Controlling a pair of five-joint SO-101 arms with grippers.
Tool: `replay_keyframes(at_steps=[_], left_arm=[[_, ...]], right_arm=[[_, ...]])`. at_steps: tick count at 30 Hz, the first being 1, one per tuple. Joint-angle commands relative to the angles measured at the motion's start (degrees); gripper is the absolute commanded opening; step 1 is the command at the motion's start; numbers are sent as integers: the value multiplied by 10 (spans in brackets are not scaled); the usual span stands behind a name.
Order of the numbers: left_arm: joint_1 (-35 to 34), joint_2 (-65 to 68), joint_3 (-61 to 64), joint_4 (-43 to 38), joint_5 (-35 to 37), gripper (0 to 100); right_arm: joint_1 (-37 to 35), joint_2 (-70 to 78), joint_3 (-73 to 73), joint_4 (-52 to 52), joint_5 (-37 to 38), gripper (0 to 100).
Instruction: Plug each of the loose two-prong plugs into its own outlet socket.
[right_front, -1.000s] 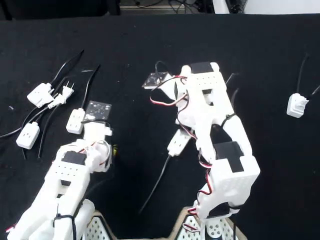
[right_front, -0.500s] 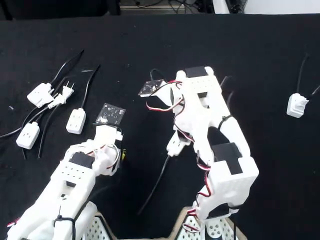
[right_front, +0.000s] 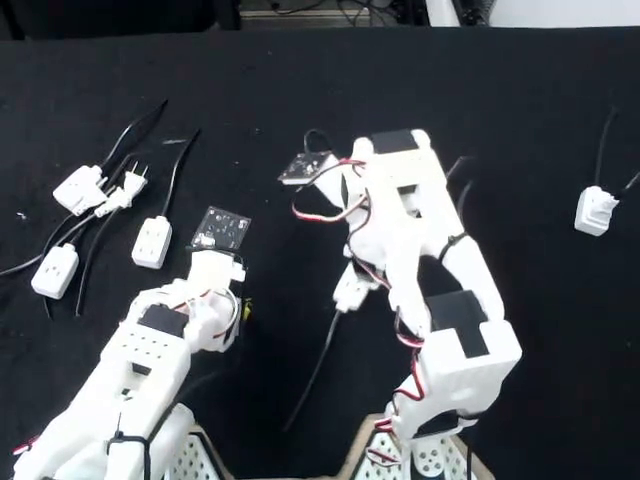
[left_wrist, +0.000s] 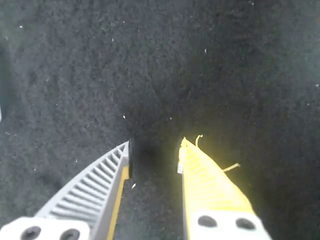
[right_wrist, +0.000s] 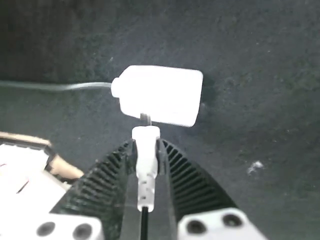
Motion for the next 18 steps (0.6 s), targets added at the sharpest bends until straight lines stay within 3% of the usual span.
replay_keyframes(at_steps=[1, 18], left_arm=[[7, -7, -5, -2, 7, 166], [7, -7, -5, -2, 7, 166]], right_arm=[[6, -36, -68, 44, -4, 10], [22, 73, -155, 19, 40, 10]])
